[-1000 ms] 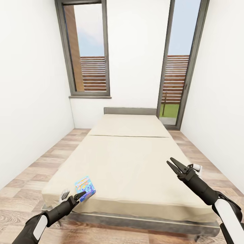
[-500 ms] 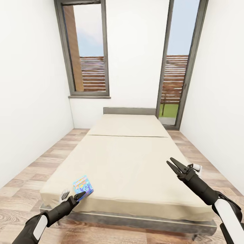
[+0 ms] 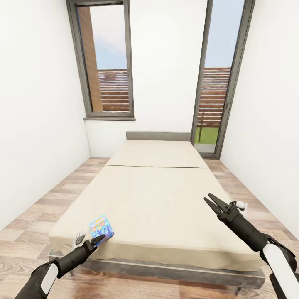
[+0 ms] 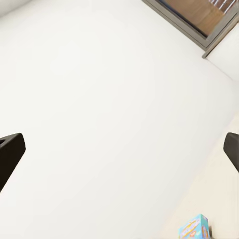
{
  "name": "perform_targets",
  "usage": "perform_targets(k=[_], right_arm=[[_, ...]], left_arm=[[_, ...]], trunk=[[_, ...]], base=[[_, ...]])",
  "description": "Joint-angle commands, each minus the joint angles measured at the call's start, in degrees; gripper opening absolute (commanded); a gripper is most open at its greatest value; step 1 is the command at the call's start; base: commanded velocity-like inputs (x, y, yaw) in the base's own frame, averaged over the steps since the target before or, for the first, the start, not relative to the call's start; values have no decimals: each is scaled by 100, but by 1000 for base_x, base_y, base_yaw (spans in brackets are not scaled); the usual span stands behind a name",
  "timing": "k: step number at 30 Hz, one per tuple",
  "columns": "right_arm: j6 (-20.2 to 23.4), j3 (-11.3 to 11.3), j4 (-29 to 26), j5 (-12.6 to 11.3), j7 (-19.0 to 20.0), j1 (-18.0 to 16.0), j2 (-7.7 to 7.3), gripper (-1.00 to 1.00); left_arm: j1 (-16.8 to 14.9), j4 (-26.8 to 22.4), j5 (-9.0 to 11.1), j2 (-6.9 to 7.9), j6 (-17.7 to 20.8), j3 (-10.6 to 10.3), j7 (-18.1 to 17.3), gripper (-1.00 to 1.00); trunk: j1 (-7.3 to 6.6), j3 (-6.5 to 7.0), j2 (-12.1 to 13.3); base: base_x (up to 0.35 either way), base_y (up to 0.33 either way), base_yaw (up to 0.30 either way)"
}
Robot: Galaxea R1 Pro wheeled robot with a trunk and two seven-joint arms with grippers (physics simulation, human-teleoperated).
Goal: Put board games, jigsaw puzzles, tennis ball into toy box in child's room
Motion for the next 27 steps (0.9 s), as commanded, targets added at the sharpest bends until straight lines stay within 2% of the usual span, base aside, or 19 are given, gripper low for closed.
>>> perform_targets(k=[1,8,27], right_arm=[[38,-3,2,-11,0,-3,0,100],[38,-3,0,120,0,-8,49,100],[38,-12,3,148,0,-6,109,100]], left_arm=[[-4,2,25,-1,42,12,-10,100],[-4,2,17,-1,40,12,-9,100],[-4,2,42,2,65,20,-2,100]], trunk=[[-1,-6,-2],[-1,-6,-2],[-1,-6,-2]], base=[[40,17,0],[50,23,0],[3,1,0]])
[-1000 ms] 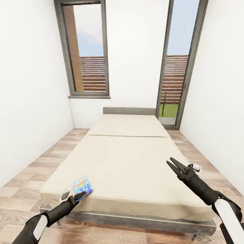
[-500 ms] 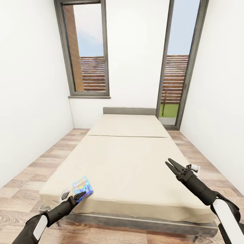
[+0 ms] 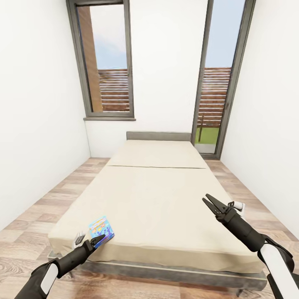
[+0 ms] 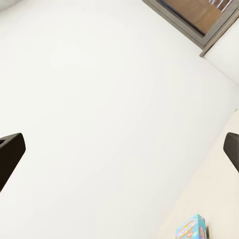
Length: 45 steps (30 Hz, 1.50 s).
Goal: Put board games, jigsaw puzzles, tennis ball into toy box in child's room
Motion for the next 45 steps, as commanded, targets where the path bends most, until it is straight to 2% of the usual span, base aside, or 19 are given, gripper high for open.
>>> perform_targets(k=[1,4,5,19,45], right_arm=[[38,-4,2,-29,0,-4,-1,100],[38,-4,2,-29,0,-5,0,100],[38,-4,3,-29,0,-4,-1,100],[38,4,0,-29,-3,-3,5,100],[25,5,0,-29,-9,-1,5,100]], left_arm=[[-4,2,24,-1,43,12,-10,100],[-4,2,20,1,45,13,-10,100],[-4,2,19,0,45,13,-10,-100],[-4,2,33,0,42,21,-18,-100],[-4,2,11,4,31,14,-18,-100]], trunk=[[-1,-6,-3],[-1,-6,-3],[-1,-6,-3],[-1,-6,-3],[-572,461,1040]], base=[[0,0,0],[0,0,0],[0,0,0],[0,0,0],[0,0,0]])
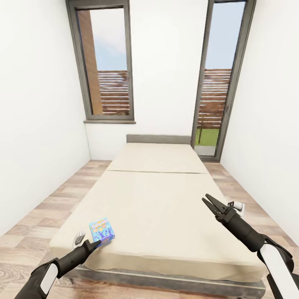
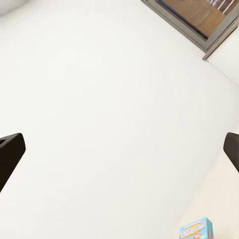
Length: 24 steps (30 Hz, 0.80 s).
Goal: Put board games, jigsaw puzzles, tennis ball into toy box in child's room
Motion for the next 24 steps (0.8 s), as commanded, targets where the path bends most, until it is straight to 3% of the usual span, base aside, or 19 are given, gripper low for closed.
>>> perform_targets(k=[1,21,24], right_arm=[[36,-4,0,-28,0,-4,0,100],[15,4,7,-28,-3,-6,0,100],[-46,5,7,-22,-7,-7,0,100]], left_arm=[[-4,3,13,-2,38,13,-12,-100],[-4,2,2,-3,51,-2,-31,-100],[-4,-37,2,29,85,-11,-95,-100]], trunk=[[-24,13,39],[-463,372,841],[-463,372,841]], base=[[0,0,0],[0,0,0],[0,0,0]])
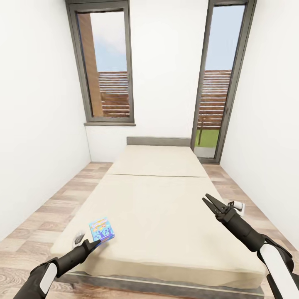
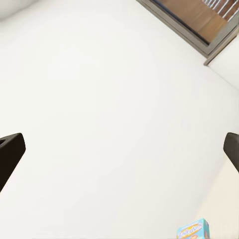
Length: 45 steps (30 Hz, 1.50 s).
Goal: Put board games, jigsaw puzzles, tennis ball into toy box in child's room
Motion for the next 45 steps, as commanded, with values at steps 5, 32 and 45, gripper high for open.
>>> perform_targets(k=[5,32,45], right_arm=[[2,-3,1,108,-1,-1,0,100],[-7,-12,36,200,-92,-6,-2,100],[-7,-9,-10,380,-649,-8,-5,100]], left_arm=[[-11,-317,12,29,575,-6,-41,-100],[-11,-1807,-34,1289,1181,-2640,-2490,-100],[39,-2023,-206,1740,-548,-3368,-4023,-100]], trunk=[[-1,-6,-3],[-594,479,1080],[-879,712,1602]], base=[[0,0,0],[0,0,0],[0,0,0]])
